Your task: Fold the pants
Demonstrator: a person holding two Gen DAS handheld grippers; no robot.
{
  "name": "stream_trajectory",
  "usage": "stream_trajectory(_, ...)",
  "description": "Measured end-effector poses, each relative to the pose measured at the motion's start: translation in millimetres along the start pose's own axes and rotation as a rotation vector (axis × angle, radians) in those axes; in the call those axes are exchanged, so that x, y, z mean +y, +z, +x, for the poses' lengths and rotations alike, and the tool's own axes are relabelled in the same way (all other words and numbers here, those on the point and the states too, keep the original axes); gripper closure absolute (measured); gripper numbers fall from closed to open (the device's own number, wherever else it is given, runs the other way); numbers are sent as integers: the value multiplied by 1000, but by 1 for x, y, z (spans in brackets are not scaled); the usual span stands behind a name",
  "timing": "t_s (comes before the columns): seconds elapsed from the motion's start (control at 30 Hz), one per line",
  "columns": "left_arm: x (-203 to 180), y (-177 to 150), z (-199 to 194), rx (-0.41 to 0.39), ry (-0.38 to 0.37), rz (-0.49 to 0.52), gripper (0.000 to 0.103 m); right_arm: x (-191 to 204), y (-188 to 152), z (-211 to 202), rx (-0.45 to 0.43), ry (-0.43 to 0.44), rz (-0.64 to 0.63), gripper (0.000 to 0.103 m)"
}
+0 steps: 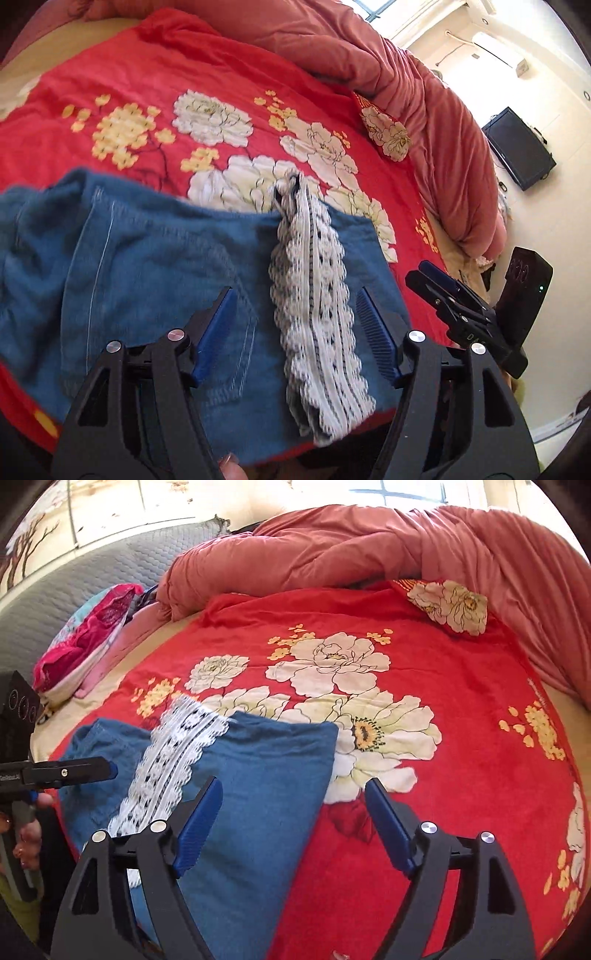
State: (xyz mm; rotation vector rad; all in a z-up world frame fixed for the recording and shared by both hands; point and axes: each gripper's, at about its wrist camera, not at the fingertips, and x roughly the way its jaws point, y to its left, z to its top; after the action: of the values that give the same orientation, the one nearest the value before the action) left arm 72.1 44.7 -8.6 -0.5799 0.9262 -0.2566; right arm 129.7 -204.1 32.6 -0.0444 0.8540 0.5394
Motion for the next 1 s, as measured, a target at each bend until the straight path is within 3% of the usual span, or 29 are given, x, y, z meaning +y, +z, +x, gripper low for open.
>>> stream_trajectory(0.13, 1, -24, -6, 44, -47, -23, 44, 6, -15, -18, -10, 37, -2, 25)
stream_trajectory(0.4, -5, -56, 4, 151, -163, -64, 51, 19, -39, -27, 76, 77, -17, 24)
stream_trajectory(0.7, 7, -65, 24, 144, -233, -241, 51, 22, -46, -15, 137, 47, -36, 25)
stream_trajectory(0.77, 10, -65, 26, 136, -256, -270, 58, 21, -47, -10, 155, 48, -39, 24)
stream_trajectory(0.83, 12, -64, 29, 133, -269, -296, 90, 21, -48, -6, 172, 38, -42, 24)
stream_trajectory(1.0, 1, -63, 5, 128, -280, -235, 91, 29, -50, -4, 185, 46, -79, 25)
